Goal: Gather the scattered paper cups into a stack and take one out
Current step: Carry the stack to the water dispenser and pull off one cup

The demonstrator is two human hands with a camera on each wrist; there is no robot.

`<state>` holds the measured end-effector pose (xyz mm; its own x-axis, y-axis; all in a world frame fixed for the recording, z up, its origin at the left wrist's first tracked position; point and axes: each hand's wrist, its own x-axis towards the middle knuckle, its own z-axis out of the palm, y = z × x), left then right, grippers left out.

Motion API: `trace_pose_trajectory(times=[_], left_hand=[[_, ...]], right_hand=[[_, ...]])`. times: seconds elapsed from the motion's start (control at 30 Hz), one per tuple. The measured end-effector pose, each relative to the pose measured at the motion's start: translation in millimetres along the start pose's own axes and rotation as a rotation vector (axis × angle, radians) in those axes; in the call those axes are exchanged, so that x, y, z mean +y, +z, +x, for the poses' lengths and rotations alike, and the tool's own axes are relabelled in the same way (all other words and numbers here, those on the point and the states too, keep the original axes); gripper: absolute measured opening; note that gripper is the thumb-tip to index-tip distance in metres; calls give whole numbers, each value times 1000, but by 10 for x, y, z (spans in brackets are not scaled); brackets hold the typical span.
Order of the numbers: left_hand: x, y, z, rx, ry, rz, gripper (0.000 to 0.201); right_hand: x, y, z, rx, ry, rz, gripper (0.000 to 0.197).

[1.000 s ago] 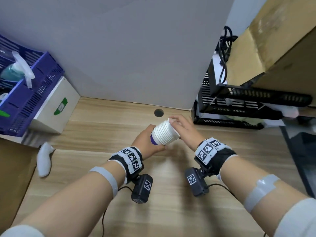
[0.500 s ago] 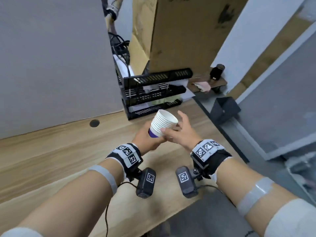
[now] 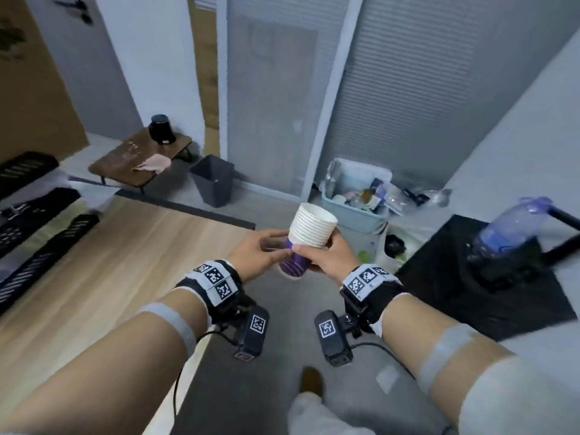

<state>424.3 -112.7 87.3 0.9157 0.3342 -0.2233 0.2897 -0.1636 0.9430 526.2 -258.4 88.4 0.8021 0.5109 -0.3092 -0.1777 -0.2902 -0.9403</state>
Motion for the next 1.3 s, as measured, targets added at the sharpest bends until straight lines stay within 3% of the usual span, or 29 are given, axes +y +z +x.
trace_pose_trajectory(times=[0.2,0.37,0.53,0.67,0.97,1.3], left_hand=[[342,1141,794,-44,-31,63,20],[694,2264,1310,-186,-11,60,18],[1018,3344,1829,-295,-9,84,10],[1166,3965,2183,-327,-16,98,14],[1173,4866,2634,-371,-51,70,13],[829,5206,2965,-308,-80,47,14]], right_hand=[[512,-1436,38,333,95,-13,95],[896,-2519,73,533,168,-32,73],[1213,-3617,206,636,214,-39,67],[1431,-4312,311,755,245,-66,71],[1815,-5158,751,904,248,-135,74],[2191,-5331,1375,909,241,-207,74]])
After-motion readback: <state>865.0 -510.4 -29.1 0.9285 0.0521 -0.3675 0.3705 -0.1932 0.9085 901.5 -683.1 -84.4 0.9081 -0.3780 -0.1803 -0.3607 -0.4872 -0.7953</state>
